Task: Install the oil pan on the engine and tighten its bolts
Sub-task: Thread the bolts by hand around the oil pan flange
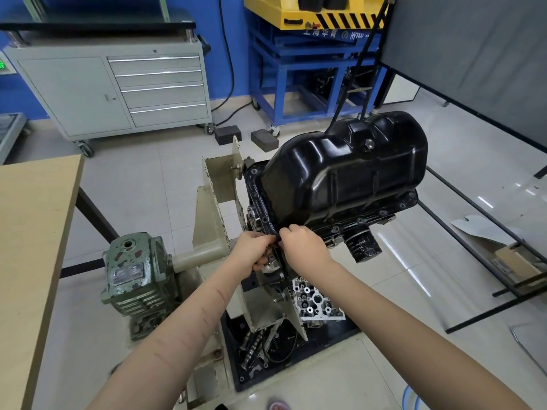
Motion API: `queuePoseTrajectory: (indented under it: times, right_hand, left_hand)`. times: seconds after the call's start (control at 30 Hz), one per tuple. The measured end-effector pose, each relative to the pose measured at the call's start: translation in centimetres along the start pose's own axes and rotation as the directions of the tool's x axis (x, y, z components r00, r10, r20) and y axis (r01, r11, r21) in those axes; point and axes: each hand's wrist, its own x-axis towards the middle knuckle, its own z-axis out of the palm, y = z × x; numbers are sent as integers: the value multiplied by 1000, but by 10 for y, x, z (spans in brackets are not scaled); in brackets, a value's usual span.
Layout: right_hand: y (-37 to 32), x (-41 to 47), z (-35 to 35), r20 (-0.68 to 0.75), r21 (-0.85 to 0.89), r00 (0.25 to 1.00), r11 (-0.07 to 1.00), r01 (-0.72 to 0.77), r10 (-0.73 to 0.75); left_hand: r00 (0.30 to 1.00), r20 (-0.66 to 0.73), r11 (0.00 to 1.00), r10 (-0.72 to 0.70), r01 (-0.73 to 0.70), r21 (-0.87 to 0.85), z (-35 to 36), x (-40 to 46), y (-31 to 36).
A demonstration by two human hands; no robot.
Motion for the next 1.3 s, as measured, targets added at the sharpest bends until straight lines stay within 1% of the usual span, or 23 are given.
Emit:
queuePoseTrajectory:
  times: [0.1,0.27,0.4,0.6,0.67,0.8,0.9,0.97,1.1,1.17,1.2,1.27,1.3]
  right_hand:
    - [1,-2,-1,25,14,1000,1000,-3,2]
    - [1,0,1,-21,-65,999,998,-27,26]
    - [1,-2,5,-41,-51,999,999,8,-10]
    - [6,1,-1,32,32,999,999,-1,0]
    - [5,1,-2,43,25,999,1000,-9,8]
    - [-1,2,1,-19,-66,999,997,-34,33]
    - [-2,1,6,-48,-94,999,995,-25,21]
    - [-2,0,6,-41,-101,999,995,-7,2]
    - [0,5,6,-56,-114,998,993,-18,12]
    - [-2,1,-1,-108,-230,994,972,-52,27]
    - [-3,0,-3,-138,-256,990,964,-68,33]
    - [-2,-3,-3,-205,-239,979,968,-73,23]
    - [0,-3,-2,-156,-177,988,984,-37,10]
  left_hand:
    - [1000,1,1000,3,-3,3,0,0,0]
    - [1000,5,1000,2,-2,-1,0,0,1]
    - [1000,7,1000,-3,3,-6,0,0,0]
    - [1000,-1,1000,1,-1,-10,0,1,0]
    - [1000,0,1000,0,0,-13,1,1,0]
    - [1000,-8,1000,-7,7,-6,1,0,0]
    - [1000,-12,1000,-11,11,-2,1,0,0]
    - [1000,-13,1000,-12,12,1,1,-1,0]
    - [1000,-13,1000,-12,12,5,1,-1,0]
    - [1000,-11,1000,-13,13,8,1,-1,0]
    - [1000,-10,1000,-14,14,6,0,-1,0]
    - [1000,-5,1000,-17,17,-2,0,-1,0]
    - [1000,-1,1000,-17,17,-4,0,0,0]
